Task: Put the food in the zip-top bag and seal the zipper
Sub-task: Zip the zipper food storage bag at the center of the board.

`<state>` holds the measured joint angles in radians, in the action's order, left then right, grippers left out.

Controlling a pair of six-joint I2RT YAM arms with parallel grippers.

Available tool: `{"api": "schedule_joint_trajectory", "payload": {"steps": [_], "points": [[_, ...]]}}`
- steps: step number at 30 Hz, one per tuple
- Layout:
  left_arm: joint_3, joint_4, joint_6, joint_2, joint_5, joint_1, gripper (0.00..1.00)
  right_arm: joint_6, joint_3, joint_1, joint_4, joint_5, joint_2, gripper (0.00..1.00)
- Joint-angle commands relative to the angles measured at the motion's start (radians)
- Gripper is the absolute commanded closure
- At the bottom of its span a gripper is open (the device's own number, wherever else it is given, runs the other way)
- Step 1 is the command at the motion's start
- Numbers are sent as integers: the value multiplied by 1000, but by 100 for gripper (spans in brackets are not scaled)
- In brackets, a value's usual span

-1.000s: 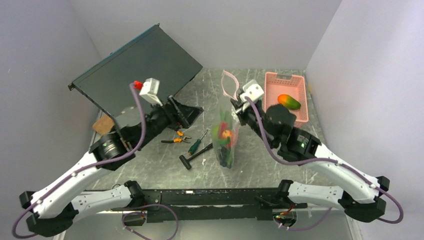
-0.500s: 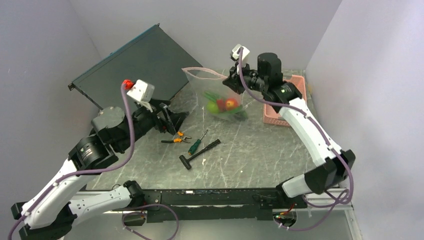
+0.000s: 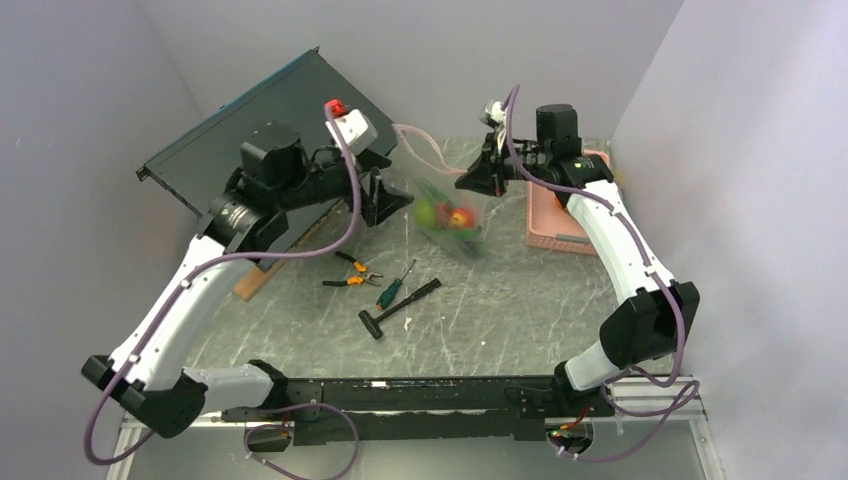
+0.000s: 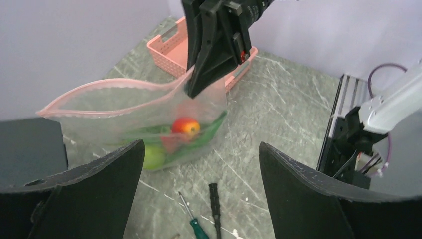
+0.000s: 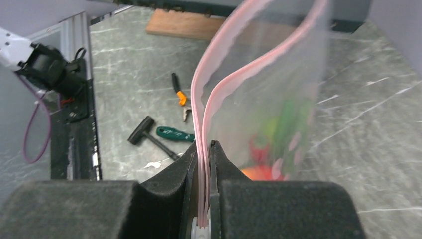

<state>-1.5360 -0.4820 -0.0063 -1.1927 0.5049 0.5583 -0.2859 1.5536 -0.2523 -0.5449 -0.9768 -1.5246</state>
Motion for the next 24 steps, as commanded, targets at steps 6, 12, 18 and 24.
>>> {"api": "schedule_joint_trajectory", "payload": {"steps": [6,12,18,24], "points": [[-62,80,355,-207,287,3,3,-131,-63,-2,-112,-103,43,100],[-170,68,393,-318,388,15,4,-100,-67,-2,-95,-120,89,100],[-259,2,485,-399,292,111,7,-82,-66,-1,-72,-148,140,100],[-322,-54,512,-461,226,150,14,-124,-35,-2,-135,-140,131,100]]}}
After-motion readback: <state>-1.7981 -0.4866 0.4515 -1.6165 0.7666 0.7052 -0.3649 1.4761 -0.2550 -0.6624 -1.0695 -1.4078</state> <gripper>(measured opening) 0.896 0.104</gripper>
